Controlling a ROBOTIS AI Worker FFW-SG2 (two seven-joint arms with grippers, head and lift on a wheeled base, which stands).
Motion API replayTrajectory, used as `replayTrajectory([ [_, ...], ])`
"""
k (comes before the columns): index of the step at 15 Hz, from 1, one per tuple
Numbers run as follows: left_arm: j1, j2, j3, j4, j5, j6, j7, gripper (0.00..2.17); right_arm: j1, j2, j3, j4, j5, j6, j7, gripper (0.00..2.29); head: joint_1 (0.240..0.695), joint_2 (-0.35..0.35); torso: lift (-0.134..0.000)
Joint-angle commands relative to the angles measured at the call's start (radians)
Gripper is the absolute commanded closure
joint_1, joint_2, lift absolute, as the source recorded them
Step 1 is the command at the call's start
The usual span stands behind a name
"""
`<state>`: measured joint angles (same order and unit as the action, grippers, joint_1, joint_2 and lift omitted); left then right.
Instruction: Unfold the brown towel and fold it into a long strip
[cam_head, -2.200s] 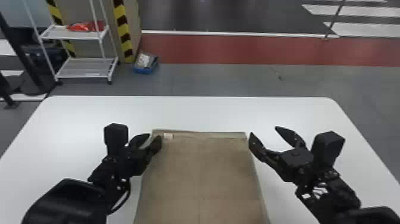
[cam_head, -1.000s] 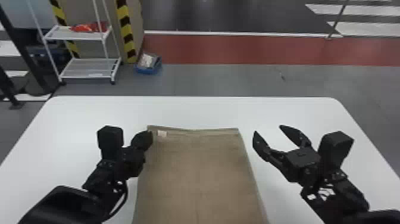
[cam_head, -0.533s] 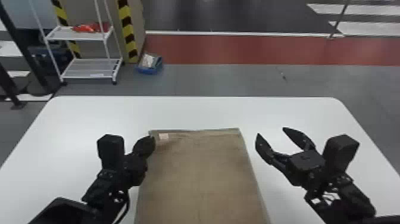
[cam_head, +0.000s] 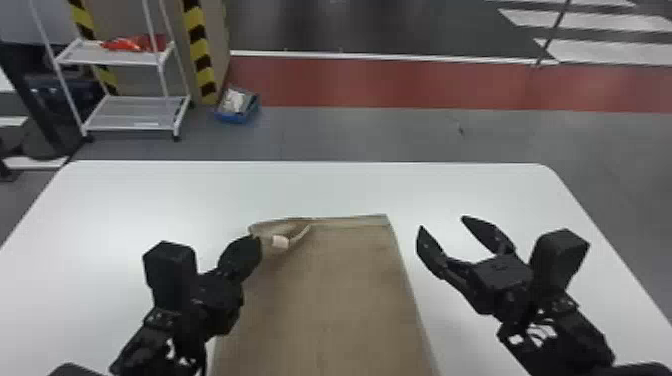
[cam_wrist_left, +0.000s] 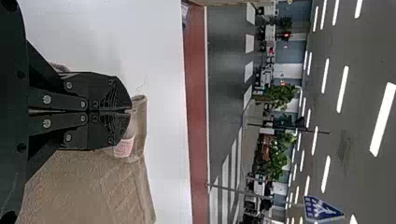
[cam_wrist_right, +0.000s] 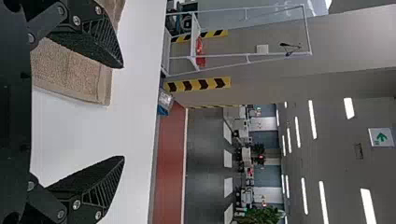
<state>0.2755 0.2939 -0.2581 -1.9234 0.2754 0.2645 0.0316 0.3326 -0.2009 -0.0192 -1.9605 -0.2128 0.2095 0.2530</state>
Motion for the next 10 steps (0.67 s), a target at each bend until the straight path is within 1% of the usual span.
replayTrajectory([
  [1,0.047,0.01,-0.021,-0.048,-0.004,0.02,0.001,1.16,0.002,0.003,0.001,0.0,0.0,-0.002,0.0,0.21,0.695,-0.08,-0.125],
  [2,0.062,0.01,-0.03,-0.055,-0.015,0.02,-0.001,1.16,0.003,0.005,0.002,0.0,0.001,-0.005,-0.001,0.21,0.695,-0.088,-0.125],
  [3,0.071,0.013,-0.038,-0.057,-0.028,0.02,-0.001,1.09,0.002,0.005,0.004,0.0,0.001,-0.008,-0.001,0.21,0.695,-0.103,-0.125],
  [5,0.09,0.017,-0.043,-0.066,-0.033,0.014,-0.009,0.98,0.002,0.006,0.004,0.002,0.0,-0.008,-0.001,0.21,0.695,-0.112,-0.125],
  [6,0.099,0.024,-0.044,-0.074,-0.033,0.014,-0.009,0.98,0.002,0.008,0.004,0.003,0.0,-0.008,-0.001,0.21,0.695,-0.116,-0.125],
  [7,0.108,0.027,-0.044,-0.081,-0.035,0.014,-0.01,0.8,0.002,0.009,0.004,0.003,0.0,-0.008,-0.001,0.21,0.695,-0.119,-0.125],
  [8,0.11,0.034,-0.047,-0.081,-0.036,0.011,-0.013,0.49,0.002,0.009,0.004,0.005,0.0,-0.008,-0.001,0.21,0.695,-0.121,-0.125],
  [10,0.11,0.037,-0.038,-0.083,-0.036,0.002,-0.013,0.21,0.003,0.011,0.005,0.006,0.0,-0.014,-0.001,0.21,0.695,-0.123,-0.125],
])
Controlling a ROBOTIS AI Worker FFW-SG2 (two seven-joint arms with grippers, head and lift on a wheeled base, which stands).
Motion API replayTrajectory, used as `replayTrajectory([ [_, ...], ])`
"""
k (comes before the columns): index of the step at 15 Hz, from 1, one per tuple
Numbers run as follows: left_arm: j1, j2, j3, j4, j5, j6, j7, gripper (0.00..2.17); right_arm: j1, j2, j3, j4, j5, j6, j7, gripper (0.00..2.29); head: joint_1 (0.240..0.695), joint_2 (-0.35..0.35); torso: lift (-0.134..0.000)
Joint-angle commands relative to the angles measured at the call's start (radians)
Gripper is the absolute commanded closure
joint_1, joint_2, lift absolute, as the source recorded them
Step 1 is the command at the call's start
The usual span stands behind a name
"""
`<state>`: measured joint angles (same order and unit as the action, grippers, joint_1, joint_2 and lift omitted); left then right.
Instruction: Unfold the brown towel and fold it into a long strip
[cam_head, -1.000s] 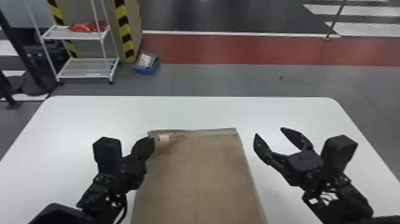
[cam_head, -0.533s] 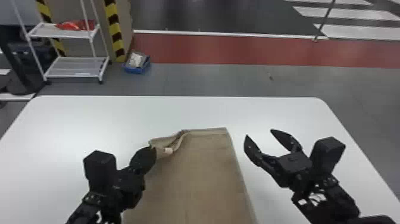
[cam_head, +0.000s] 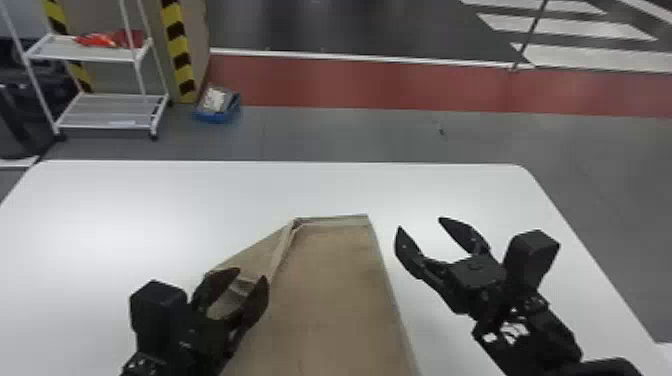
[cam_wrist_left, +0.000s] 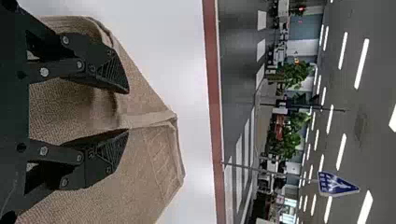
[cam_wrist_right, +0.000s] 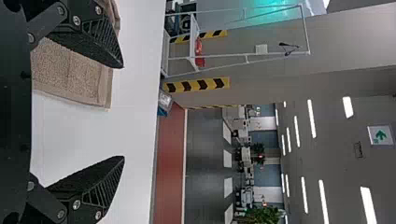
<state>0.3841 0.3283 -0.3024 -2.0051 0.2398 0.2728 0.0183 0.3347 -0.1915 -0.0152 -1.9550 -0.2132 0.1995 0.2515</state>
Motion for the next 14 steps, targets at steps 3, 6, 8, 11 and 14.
replayTrajectory([
  [3,-0.045,0.005,0.017,0.028,0.001,-0.01,0.002,0.2,0.012,0.009,0.011,-0.001,0.003,-0.01,0.0,0.21,0.695,-0.111,-0.125],
  [6,-0.051,0.028,0.023,0.025,0.012,-0.056,0.011,0.21,0.06,0.012,0.001,-0.013,0.005,-0.038,0.0,0.21,0.695,-0.095,-0.125],
  [8,-0.056,0.035,0.017,0.032,0.021,-0.077,0.0,0.21,0.098,0.01,0.006,-0.015,0.011,-0.102,0.002,0.26,0.695,-0.089,-0.125],
  [11,-0.094,0.034,0.008,0.098,0.013,-0.209,0.022,0.21,0.141,0.01,0.058,-0.044,0.018,-0.151,0.025,0.41,0.695,-0.088,-0.125],
  [14,-0.134,0.043,0.032,0.137,0.004,-0.243,0.029,0.22,0.159,0.009,0.155,-0.062,0.067,-0.148,0.029,0.41,0.695,-0.023,-0.125],
])
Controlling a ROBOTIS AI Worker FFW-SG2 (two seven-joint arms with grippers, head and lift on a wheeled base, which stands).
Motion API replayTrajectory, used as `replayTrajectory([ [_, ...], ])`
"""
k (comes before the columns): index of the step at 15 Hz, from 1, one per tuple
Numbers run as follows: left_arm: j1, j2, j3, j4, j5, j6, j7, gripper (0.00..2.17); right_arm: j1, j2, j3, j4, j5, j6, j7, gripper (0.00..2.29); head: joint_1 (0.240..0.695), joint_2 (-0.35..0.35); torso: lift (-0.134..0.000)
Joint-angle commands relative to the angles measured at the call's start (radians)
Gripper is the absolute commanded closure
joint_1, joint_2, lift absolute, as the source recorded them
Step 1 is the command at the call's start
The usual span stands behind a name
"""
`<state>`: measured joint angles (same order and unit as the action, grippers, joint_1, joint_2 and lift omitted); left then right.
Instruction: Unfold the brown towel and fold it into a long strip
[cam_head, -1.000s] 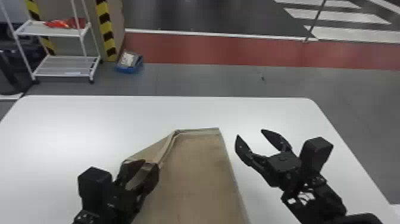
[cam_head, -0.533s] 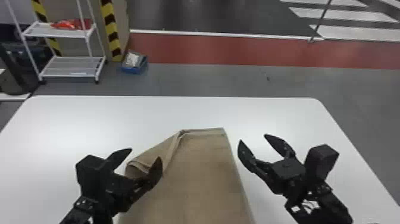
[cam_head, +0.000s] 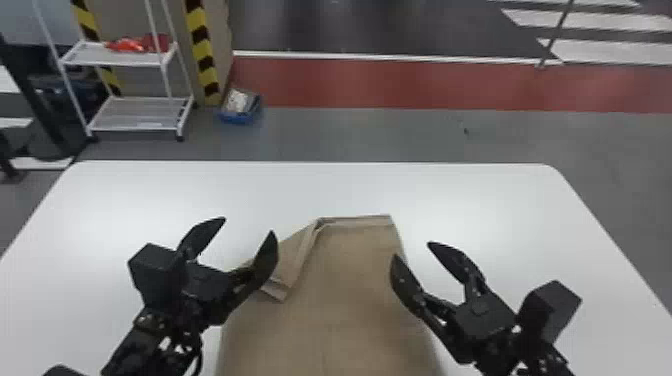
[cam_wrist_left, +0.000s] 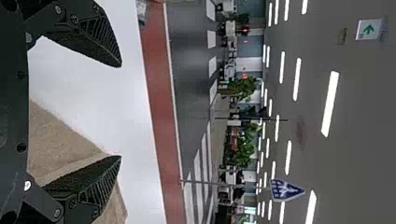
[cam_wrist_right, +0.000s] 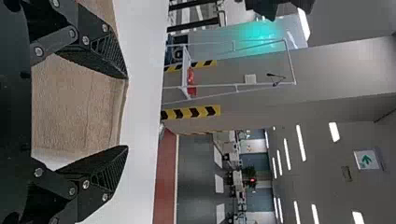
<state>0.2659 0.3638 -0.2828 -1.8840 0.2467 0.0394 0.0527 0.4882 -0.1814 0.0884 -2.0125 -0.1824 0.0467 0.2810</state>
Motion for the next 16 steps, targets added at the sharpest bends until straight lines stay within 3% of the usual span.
replayTrajectory([
  [1,-0.016,0.014,0.019,0.016,-0.004,-0.009,-0.017,0.29,0.009,0.0,0.08,-0.003,0.081,0.008,-0.002,0.41,0.695,0.001,-0.125],
  [4,-0.019,0.023,0.004,0.029,-0.034,-0.009,-0.073,0.42,0.041,0.002,0.103,0.005,0.119,0.008,-0.016,0.41,0.695,0.072,-0.125],
  [6,-0.024,0.023,-0.022,0.06,-0.055,-0.022,-0.094,0.52,0.084,0.0,0.082,-0.003,0.123,-0.004,-0.025,0.41,0.695,0.07,-0.125],
  [16,-0.019,0.026,-0.079,0.086,-0.144,-0.006,-0.166,0.52,0.173,0.01,-0.079,-0.018,0.07,-0.06,-0.032,0.41,0.695,-0.093,-0.125],
])
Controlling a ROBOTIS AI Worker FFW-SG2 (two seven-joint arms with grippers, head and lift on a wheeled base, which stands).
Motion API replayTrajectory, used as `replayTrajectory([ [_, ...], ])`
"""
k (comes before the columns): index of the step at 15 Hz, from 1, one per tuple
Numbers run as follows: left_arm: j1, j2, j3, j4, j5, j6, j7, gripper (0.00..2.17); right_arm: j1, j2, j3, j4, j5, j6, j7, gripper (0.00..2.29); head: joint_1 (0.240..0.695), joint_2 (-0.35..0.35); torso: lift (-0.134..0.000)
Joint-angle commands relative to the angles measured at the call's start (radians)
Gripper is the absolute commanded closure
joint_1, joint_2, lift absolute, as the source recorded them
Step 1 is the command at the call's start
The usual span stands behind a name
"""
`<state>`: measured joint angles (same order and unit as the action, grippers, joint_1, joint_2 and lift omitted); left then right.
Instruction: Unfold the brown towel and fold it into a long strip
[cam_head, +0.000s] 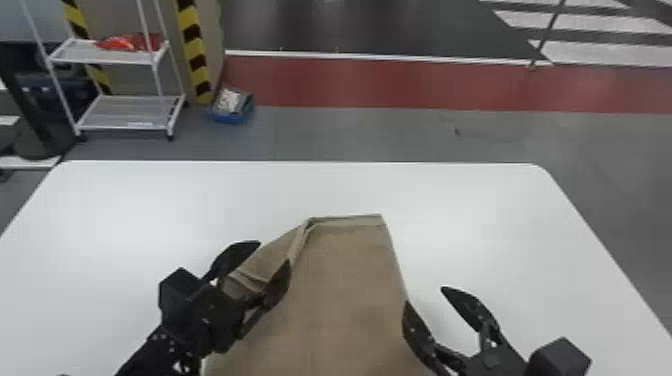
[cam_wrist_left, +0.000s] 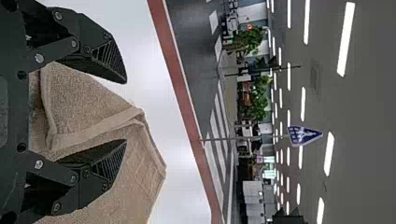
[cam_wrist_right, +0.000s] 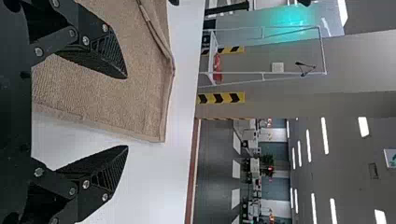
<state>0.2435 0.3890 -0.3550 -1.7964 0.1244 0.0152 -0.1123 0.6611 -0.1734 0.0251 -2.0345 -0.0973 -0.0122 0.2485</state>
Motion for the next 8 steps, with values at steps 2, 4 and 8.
replayTrajectory([
  [2,0.01,0.002,-0.013,-0.005,-0.037,0.064,-0.02,0.52,0.0,0.002,-0.027,0.003,-0.022,-0.001,0.0,0.41,0.695,-0.111,-0.125],
  [4,0.013,0.005,-0.016,-0.028,-0.048,0.165,-0.021,0.52,0.0,0.002,-0.036,0.008,-0.044,-0.001,0.003,0.41,0.695,-0.132,-0.125],
  [8,0.022,0.005,-0.009,-0.04,-0.048,0.174,-0.024,0.52,-0.001,0.002,-0.039,0.023,-0.05,-0.019,0.005,0.41,0.695,-0.14,-0.125],
])
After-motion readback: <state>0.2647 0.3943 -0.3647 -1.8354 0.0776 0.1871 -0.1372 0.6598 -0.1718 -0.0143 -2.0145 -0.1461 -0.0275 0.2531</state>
